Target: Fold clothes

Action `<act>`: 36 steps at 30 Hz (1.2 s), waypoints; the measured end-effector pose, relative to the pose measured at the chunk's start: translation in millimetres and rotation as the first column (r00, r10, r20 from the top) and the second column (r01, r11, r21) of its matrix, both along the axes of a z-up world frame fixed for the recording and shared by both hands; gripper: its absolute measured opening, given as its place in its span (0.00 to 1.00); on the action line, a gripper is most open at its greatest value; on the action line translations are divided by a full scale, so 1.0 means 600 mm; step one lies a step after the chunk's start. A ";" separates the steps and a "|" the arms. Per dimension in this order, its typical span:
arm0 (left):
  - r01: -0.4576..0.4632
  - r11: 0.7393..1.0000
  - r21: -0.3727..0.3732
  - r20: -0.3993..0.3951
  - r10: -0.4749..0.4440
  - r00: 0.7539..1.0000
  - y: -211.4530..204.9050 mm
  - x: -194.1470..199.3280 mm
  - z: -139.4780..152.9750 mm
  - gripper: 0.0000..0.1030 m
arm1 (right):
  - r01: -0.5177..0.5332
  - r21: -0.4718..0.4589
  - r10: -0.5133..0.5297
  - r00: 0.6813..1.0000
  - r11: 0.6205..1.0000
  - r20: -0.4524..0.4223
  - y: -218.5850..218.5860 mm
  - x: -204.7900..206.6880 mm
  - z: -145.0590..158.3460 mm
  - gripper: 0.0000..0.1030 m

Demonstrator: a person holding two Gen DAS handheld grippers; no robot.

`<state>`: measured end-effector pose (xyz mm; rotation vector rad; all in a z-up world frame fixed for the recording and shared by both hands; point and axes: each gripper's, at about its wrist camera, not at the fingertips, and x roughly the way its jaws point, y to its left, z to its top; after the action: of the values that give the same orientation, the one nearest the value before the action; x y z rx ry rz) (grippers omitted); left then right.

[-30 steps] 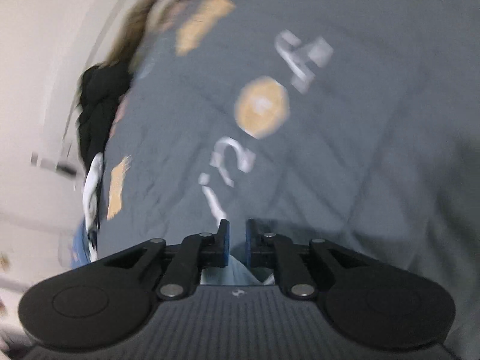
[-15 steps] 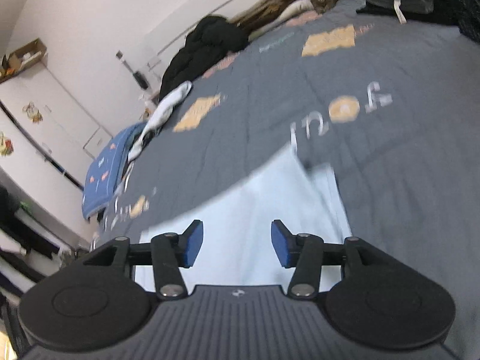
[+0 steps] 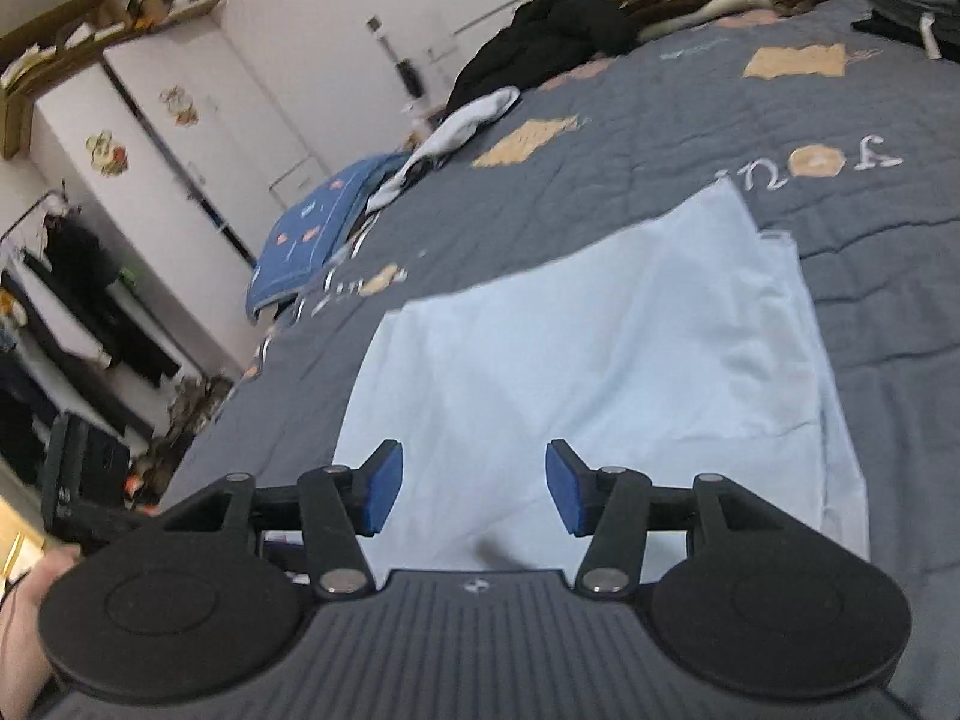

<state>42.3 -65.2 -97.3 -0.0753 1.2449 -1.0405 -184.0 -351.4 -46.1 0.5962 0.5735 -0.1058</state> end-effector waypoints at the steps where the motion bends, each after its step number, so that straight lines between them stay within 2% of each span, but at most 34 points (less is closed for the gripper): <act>1: -0.003 1.000 -0.008 -0.009 0.003 1.000 0.002 0.002 -0.001 0.20 | -0.010 -0.004 0.010 1.000 1.000 -0.011 0.001 0.003 -0.004 0.51; 3: -0.012 0.999 -0.034 -0.021 0.012 1.000 0.004 0.003 0.000 0.20 | -0.033 -0.018 0.032 0.999 0.999 -0.032 0.006 0.008 -0.009 0.51; 6: -0.022 0.997 -0.073 -0.016 0.020 1.000 0.004 0.000 0.005 0.04 | -0.059 -0.023 0.058 0.998 0.998 -0.039 0.009 0.012 -0.015 0.51; 11: -0.035 0.994 -0.108 0.005 0.036 0.999 0.003 -0.003 0.017 0.01 | -0.081 -0.015 0.081 0.996 0.997 -0.033 0.013 0.016 -0.015 0.51; 15: -0.042 0.991 -0.127 0.053 0.049 0.997 0.014 0.003 0.044 0.01 | -0.106 -0.019 0.106 0.994 0.994 -0.040 0.021 0.020 -0.019 0.52; 20: -0.067 0.997 -0.031 0.100 0.070 0.993 0.015 0.015 0.038 0.01 | -0.121 -0.032 0.118 0.989 0.992 -0.085 0.027 0.023 -0.031 0.52; 23: -0.042 0.999 0.025 0.116 0.039 0.992 0.003 0.008 0.032 0.02 | -0.126 -0.038 0.122 0.987 0.991 -0.104 0.030 0.023 -0.037 0.52; 25: -0.035 0.999 0.027 0.125 0.031 0.992 0.002 0.003 0.036 0.03 | -0.132 -0.051 0.126 0.986 0.990 -0.111 0.033 0.023 -0.038 0.52; 27: -0.034 0.999 0.016 0.131 0.031 0.991 0.005 0.000 0.044 0.05 | -0.128 -0.058 0.120 0.986 0.990 -0.118 0.030 0.020 -0.039 0.52; 30: -0.046 0.998 0.032 0.145 0.041 0.989 0.013 0.002 0.048 0.17 | -0.111 -0.055 0.103 0.987 0.992 -0.124 0.021 0.013 -0.038 0.52; 33: -0.061 0.997 0.043 0.164 0.053 0.985 0.022 0.004 0.054 0.19 | -0.088 -0.061 0.079 0.989 0.994 -0.128 0.013 0.007 -0.035 0.52; 34: -0.059 0.998 0.028 0.191 0.053 0.980 0.025 -0.002 0.065 0.19 | -0.079 -0.064 0.070 0.989 0.995 -0.130 0.010 0.005 -0.034 0.52; 35: -0.043 0.998 0.039 0.262 0.032 0.964 0.021 -0.017 0.076 0.20 | -0.073 -0.067 0.064 0.989 0.995 -0.133 0.008 0.005 -0.035 0.52; 36: -0.017 0.997 0.079 0.370 -0.014 0.929 0.012 -0.041 0.086 0.20 | -0.071 -0.072 0.060 0.989 0.995 -0.137 0.007 0.004 -0.036 0.52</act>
<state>17.8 -58.0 -45.5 0.1772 0.9394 -0.9492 -181.3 -347.2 -67.6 0.4978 0.7164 -0.1059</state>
